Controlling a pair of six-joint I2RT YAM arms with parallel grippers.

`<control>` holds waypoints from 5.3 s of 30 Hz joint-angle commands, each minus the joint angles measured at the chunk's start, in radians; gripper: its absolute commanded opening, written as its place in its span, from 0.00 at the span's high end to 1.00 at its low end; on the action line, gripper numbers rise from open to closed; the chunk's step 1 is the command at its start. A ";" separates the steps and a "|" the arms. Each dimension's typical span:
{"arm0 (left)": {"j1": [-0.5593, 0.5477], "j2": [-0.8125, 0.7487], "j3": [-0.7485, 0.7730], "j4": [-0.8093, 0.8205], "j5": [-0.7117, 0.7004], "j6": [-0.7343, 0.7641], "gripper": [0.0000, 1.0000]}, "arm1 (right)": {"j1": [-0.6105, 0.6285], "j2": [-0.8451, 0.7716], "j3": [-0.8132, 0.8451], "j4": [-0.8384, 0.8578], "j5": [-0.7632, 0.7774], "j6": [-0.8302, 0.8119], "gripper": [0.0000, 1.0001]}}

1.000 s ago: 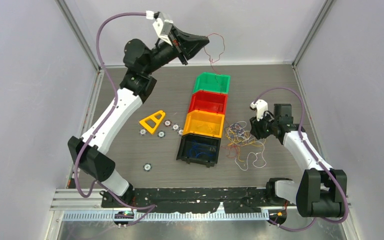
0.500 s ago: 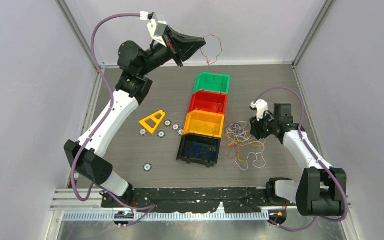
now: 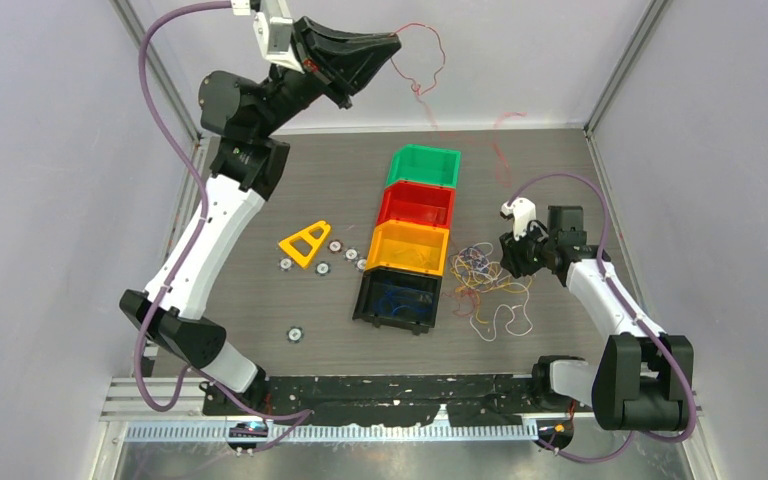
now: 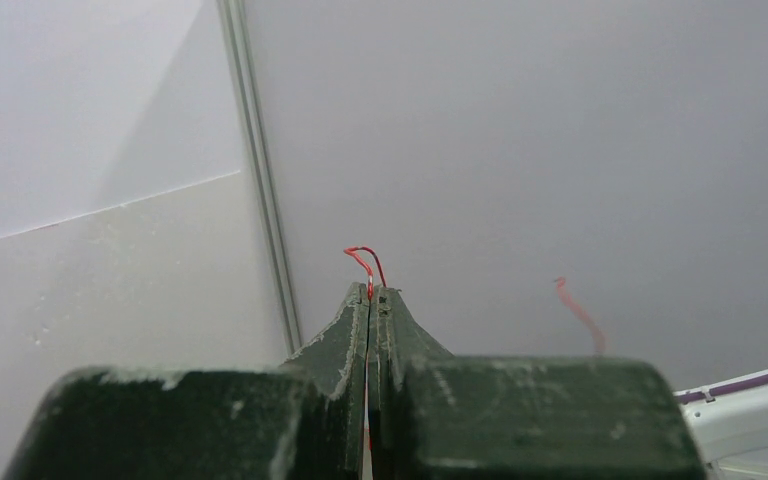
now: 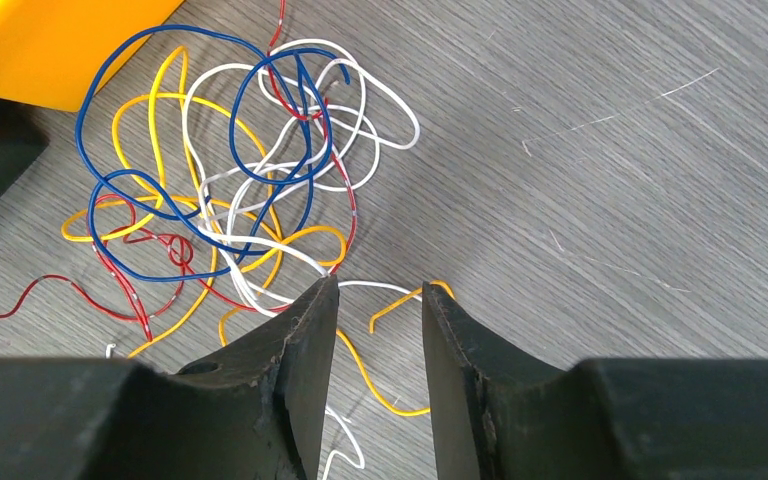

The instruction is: Untangle the cables

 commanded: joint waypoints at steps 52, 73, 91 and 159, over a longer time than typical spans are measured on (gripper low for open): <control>0.047 0.030 -0.161 -0.006 -0.053 0.070 1.00 | -0.003 0.026 0.049 -0.003 -0.013 0.017 0.56; 0.064 -0.014 -0.158 -0.018 -0.067 0.055 1.00 | -0.003 0.036 0.057 -0.005 -0.013 0.022 0.56; 0.061 0.045 -0.251 -0.127 -0.092 0.112 1.00 | -0.003 0.043 0.057 -0.005 -0.017 0.026 0.56; -0.151 0.589 0.098 -0.969 -0.212 0.752 0.47 | -0.003 0.002 0.070 -0.085 -0.039 0.027 0.53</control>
